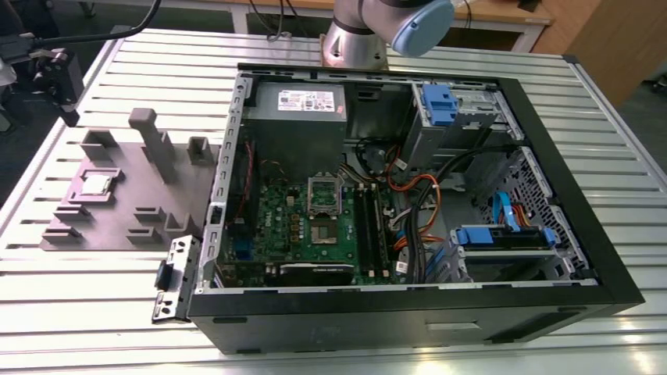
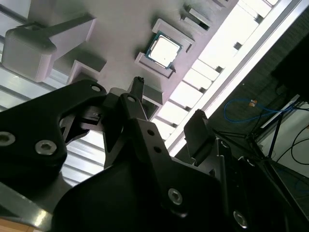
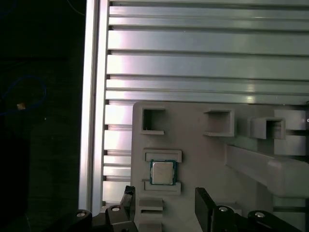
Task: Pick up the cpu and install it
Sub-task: 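Pick up the cpu and move it towards the insertion slot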
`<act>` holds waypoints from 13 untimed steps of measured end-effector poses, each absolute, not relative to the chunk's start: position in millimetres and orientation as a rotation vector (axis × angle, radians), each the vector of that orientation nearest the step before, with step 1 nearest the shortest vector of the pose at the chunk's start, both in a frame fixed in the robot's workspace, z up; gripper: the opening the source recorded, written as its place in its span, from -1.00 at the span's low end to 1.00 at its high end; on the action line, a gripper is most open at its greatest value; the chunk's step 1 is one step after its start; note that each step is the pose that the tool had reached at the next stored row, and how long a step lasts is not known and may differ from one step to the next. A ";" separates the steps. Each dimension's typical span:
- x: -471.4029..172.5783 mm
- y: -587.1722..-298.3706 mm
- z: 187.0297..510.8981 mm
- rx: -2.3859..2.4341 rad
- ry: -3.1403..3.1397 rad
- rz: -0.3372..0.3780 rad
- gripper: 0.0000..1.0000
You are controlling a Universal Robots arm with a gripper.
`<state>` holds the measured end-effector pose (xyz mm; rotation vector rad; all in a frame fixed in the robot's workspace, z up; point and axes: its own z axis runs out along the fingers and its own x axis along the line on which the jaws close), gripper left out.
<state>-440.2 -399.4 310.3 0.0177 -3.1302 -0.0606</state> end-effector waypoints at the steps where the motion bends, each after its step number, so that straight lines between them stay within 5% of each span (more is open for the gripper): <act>1: -440.2 -399.4 310.3 0.018 -3.130 -0.061 0.21; 13: -440.3 -400.6 308.2 0.018 -3.130 -0.061 0.21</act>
